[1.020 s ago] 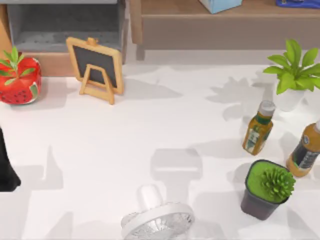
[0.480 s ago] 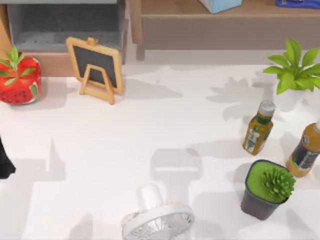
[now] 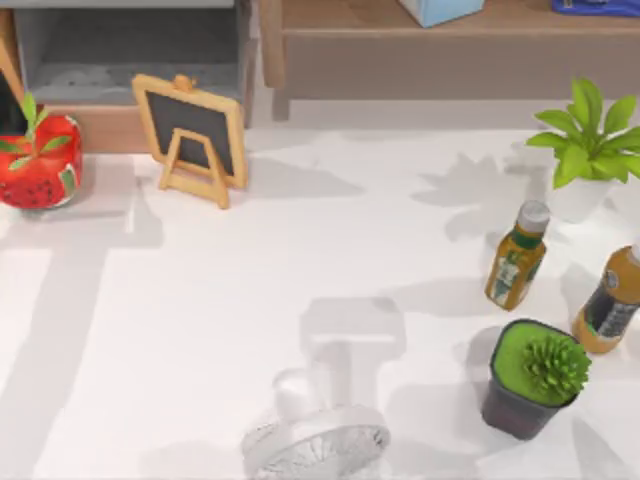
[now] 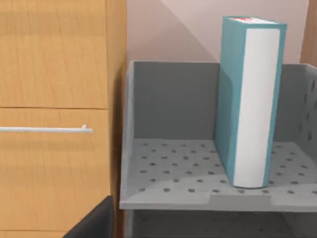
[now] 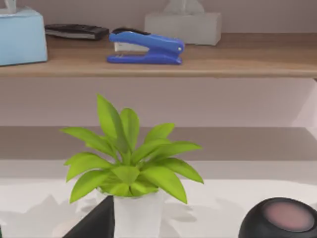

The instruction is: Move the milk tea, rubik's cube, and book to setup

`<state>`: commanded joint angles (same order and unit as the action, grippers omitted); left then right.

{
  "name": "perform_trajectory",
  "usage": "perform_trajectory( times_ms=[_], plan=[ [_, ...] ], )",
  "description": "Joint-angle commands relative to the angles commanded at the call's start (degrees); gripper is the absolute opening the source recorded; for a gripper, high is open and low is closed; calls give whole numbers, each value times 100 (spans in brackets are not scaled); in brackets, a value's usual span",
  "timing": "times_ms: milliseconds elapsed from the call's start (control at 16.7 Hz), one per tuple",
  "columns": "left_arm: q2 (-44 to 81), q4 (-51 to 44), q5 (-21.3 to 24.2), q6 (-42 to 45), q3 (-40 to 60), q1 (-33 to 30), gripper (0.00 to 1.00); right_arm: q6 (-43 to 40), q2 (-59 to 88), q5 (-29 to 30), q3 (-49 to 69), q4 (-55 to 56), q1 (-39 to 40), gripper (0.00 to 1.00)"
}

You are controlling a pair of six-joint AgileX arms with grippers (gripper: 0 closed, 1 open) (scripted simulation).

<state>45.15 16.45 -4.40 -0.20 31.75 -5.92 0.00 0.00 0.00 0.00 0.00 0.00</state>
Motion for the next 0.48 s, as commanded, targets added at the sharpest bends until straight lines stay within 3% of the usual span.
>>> perform_trajectory(
  times_ms=[480],
  plan=[
    [4670,1448,-438,-14,2836,-492,100,0,0,0,0,0,0,100]
  ],
)
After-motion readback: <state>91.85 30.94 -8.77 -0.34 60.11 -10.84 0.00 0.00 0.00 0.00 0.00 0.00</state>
